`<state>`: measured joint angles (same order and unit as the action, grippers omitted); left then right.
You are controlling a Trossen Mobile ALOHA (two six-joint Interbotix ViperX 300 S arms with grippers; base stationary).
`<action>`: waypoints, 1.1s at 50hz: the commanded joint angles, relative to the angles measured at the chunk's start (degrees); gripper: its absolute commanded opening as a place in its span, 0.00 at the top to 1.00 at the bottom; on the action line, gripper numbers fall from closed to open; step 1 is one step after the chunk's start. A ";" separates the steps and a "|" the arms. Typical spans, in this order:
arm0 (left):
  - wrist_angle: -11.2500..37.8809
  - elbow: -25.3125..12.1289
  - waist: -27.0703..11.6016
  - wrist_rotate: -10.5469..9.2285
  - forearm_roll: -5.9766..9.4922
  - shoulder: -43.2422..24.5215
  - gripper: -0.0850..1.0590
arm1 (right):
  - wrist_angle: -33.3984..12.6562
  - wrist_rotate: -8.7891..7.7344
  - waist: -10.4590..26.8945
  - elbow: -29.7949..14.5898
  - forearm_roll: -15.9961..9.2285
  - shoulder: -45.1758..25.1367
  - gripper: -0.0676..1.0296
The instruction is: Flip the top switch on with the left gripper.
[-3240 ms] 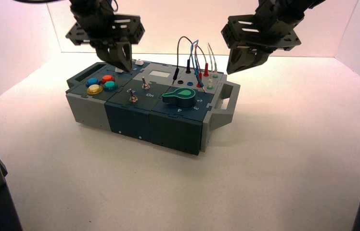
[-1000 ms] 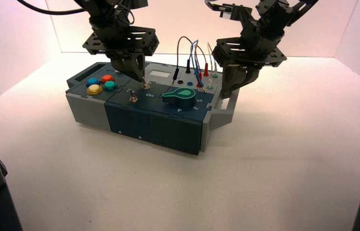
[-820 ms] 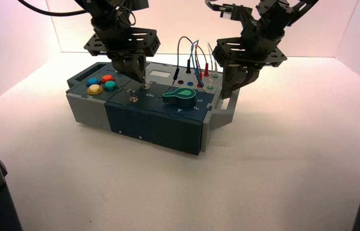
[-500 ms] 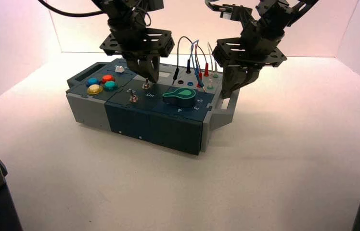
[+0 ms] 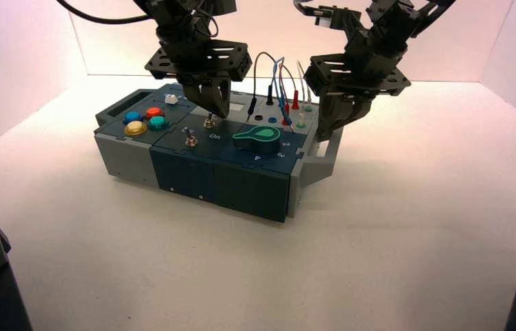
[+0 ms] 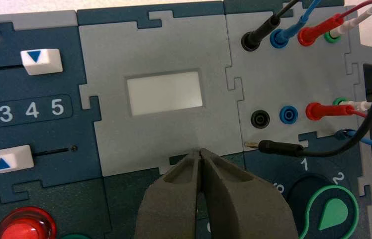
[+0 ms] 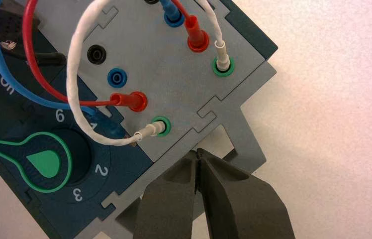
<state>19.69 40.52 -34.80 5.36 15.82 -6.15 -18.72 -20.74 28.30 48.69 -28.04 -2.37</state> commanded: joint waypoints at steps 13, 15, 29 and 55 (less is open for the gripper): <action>0.79 -0.44 -0.09 0.79 -1.67 11.16 0.95 | 0.62 -0.18 0.26 -1.23 -0.09 1.49 0.96; 0.79 -0.35 -0.09 0.79 -1.93 11.60 0.95 | 0.62 -0.09 0.26 -1.23 -0.09 1.76 0.96; 0.35 0.09 1.32 1.14 -2.20 11.95 0.95 | 1.85 -0.18 0.44 0.00 -0.09 5.36 0.96; -4.75 2.37 6.06 2.11 -2.37 14.33 0.95 | 7.29 -0.18 0.18 5.27 0.00 17.31 0.96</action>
<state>15.91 43.24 -30.23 7.21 13.54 5.98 -12.66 -20.74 28.56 53.96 -28.04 11.51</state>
